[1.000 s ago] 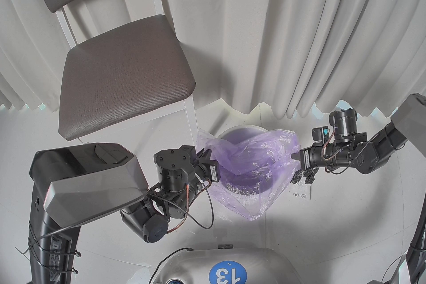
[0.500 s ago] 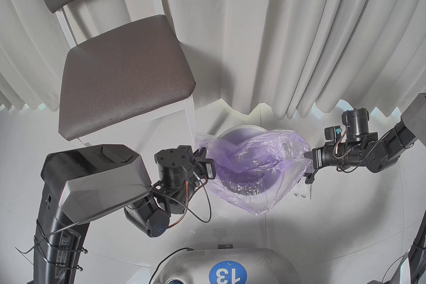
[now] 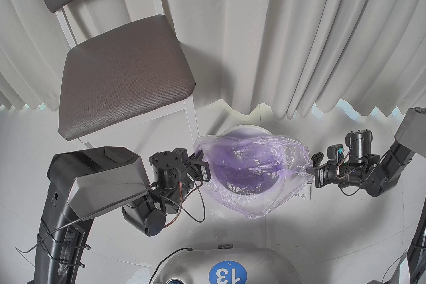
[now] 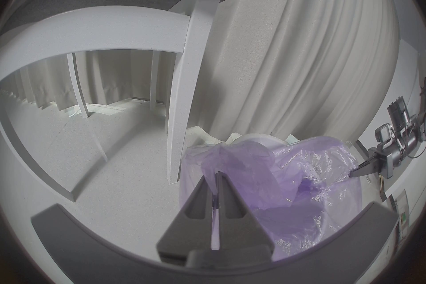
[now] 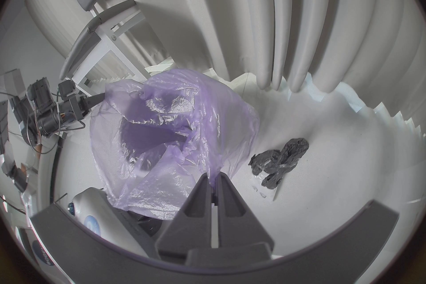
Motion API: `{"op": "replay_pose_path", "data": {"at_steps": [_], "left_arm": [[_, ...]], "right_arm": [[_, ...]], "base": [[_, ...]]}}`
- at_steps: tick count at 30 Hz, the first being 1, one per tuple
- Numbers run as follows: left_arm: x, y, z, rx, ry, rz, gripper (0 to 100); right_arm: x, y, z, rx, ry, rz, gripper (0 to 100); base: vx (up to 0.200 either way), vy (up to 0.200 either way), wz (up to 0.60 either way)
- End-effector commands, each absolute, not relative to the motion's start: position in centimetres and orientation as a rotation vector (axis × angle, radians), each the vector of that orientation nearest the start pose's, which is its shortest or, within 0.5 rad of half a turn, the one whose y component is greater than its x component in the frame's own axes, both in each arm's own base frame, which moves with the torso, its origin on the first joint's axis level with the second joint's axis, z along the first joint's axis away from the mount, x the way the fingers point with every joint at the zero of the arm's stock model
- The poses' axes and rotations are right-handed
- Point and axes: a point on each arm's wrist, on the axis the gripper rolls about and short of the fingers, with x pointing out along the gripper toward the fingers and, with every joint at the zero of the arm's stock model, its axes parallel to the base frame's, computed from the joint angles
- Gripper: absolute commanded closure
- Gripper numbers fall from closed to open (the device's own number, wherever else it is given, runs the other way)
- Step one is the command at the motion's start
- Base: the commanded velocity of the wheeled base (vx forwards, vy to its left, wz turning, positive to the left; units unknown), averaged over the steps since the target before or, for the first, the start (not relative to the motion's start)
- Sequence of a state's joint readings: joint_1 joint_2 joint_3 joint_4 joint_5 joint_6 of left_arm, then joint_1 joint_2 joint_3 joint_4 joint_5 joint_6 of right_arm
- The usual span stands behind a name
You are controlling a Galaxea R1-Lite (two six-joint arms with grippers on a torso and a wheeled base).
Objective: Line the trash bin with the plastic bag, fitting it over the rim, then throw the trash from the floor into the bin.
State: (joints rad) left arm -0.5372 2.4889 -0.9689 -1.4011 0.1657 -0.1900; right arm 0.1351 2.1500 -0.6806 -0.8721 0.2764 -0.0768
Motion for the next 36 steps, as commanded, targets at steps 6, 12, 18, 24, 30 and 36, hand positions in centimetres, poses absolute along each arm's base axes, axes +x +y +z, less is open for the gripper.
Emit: {"op": "replay_pose_path", "data": {"at_steps": [6,12,18,24,30,36], "left_arm": [[37.1,-21.3,-1.2,-0.157,0.140,-0.368,100],[37.7,-20.6,-0.9,-0.162,0.128,-0.350,100],[38.6,-21.0,-1.3,-0.183,0.109,-0.340,100],[39.5,-20.6,-1.4,-0.204,0.101,-0.305,100],[39.3,-20.8,-1.5,-0.204,0.104,-0.308,100],[39.4,-20.7,-1.4,-0.208,0.099,-0.307,100]], "right_arm": [[34.3,6.4,-3.3,-0.059,0.640,0.395,100],[35.2,6.0,-2.9,-0.052,0.605,0.394,100],[36.0,6.2,-2.5,-0.054,0.573,0.407,100],[36.2,6.1,-2.7,-0.096,0.569,0.418,100],[35.7,5.8,-2.3,-0.131,0.567,0.435,0],[34.8,5.7,2.4,-0.162,0.573,0.451,0]], "base": [[0.000,0.000,0.00],[0.000,0.000,0.00],[0.000,0.000,0.00],[0.000,0.000,0.00],[0.000,0.000,0.00],[0.000,0.000,0.00]]}}
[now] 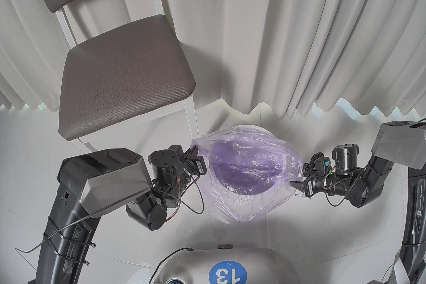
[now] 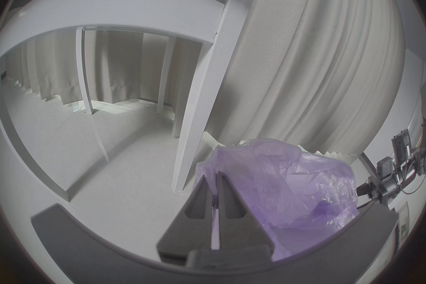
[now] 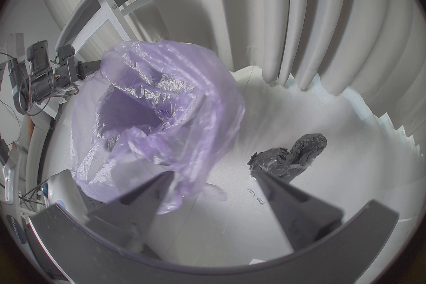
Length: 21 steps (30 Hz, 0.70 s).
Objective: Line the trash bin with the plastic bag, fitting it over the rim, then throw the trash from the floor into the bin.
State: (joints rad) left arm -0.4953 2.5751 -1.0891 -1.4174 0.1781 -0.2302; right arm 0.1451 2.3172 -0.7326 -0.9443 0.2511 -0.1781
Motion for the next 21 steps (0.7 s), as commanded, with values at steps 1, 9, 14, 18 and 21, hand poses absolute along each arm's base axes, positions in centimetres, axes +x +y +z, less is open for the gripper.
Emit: {"op": "replay_pose_path", "data": {"at_steps": [1,9,14,18,21], "left_arm": [[39.4,-20.7,-1.4,-0.208,0.097,-0.306,100],[39.3,-20.6,-1.1,-0.211,0.090,-0.307,100],[39.3,-20.7,-1.0,-0.212,0.087,-0.309,100],[39.3,-20.8,-1.2,-0.212,0.087,-0.310,100],[39.2,-20.8,-1.0,-0.213,0.083,-0.309,100]], "right_arm": [[34.6,5.7,3.0,-0.175,0.573,0.461,0],[34.1,5.9,7.2,-0.266,0.519,0.516,0],[34.5,6.6,9.9,-0.284,0.474,0.531,0],[35.5,8.3,11.1,-0.296,0.428,0.559,0],[36.3,10.6,11.1,-0.313,0.401,0.604,0]], "base": [[0.000,0.000,0.00],[0.000,0.000,0.00],[0.000,0.000,0.00],[0.000,0.000,0.00],[0.000,0.000,0.00]]}}
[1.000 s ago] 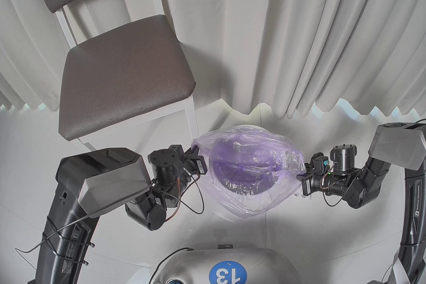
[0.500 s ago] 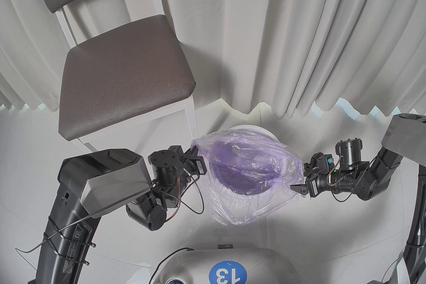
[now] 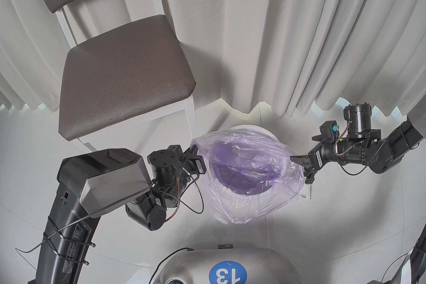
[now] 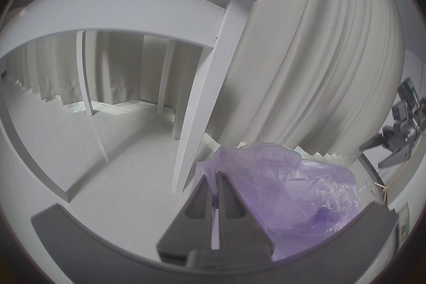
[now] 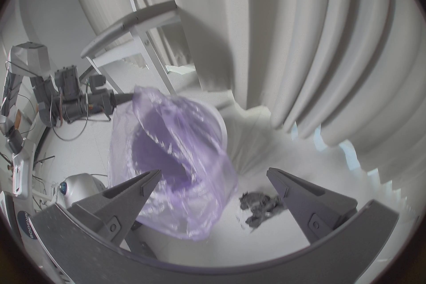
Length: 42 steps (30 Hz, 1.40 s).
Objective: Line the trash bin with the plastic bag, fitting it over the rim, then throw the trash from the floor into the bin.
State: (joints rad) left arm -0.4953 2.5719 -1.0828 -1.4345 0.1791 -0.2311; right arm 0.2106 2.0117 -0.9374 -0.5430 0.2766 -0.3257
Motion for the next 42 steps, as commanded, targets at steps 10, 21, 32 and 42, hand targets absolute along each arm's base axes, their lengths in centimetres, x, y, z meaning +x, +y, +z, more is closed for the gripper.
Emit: {"op": "replay_pose_path", "data": {"at_steps": [10,21,32,42], "left_arm": [[38.2,-20.8,-1.3,-0.206,0.097,-0.331,0],[36.7,-17.0,0.7,-0.089,0.119,-0.377,0],[35.6,-13.5,0.1,0.166,0.205,-0.336,0],[34.4,-13.2,1.9,0.118,0.210,-0.428,0]], "right_arm": [[37.6,12.8,8.2,-0.404,0.426,0.676,0],[38.7,12.9,6.4,-0.531,0.406,0.705,0],[40.8,13.5,5.3,-0.607,0.371,0.687,0],[41.6,13.7,5.2,-0.622,0.356,0.674,0]], "base": [[0.000,0.000,0.00],[0.000,0.000,0.00],[0.000,0.000,0.00],[0.000,0.000,0.00]]}}
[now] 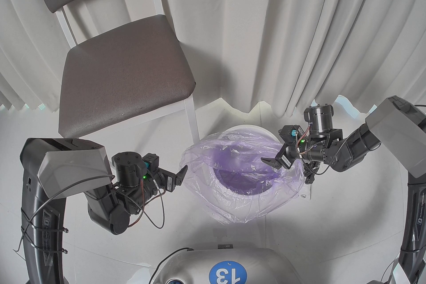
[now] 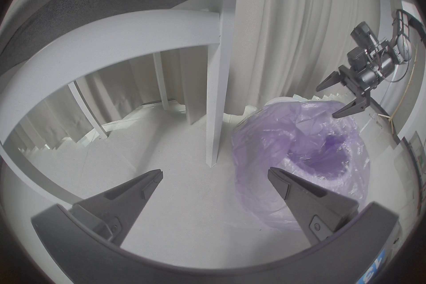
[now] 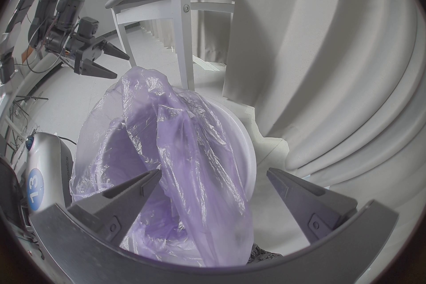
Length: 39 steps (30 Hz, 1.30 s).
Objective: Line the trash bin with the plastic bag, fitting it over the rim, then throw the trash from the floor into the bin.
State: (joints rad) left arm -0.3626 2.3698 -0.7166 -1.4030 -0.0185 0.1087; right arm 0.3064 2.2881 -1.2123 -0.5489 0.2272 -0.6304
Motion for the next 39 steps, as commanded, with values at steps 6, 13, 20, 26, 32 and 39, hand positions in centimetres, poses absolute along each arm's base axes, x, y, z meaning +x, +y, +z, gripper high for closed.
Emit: {"op": "replay_pose_path", "data": {"at_steps": [6,13,20,26,32,39], "left_arm": [[34.2,-13.1,1.9,0.109,0.216,-0.444,0],[34.2,-13.2,1.9,0.109,0.216,-0.446,0],[34.4,-13.2,1.7,0.109,0.216,-0.442,0],[34.3,-13.3,1.6,0.110,0.216,-0.442,0],[34.4,-13.3,1.6,0.110,0.214,-0.441,0],[34.3,-13.3,1.5,0.113,0.218,-0.441,0]], "right_arm": [[41.6,13.7,5.1,-0.626,0.361,0.662,0],[41.8,13.9,5.2,-0.623,0.355,0.651,100],[42.7,13.4,7.0,-0.553,0.310,0.603,100],[44.0,13.4,8.4,-0.483,0.275,0.530,100],[45.7,13.8,8.8,-0.424,0.247,0.449,100],[47.4,14.8,8.8,-0.342,0.220,0.382,100]], "base": [[0.000,0.000,0.00],[0.000,0.000,0.00],[0.000,0.000,0.00],[0.000,0.000,0.00],[0.000,0.000,0.00],[0.000,0.000,0.00]]}}
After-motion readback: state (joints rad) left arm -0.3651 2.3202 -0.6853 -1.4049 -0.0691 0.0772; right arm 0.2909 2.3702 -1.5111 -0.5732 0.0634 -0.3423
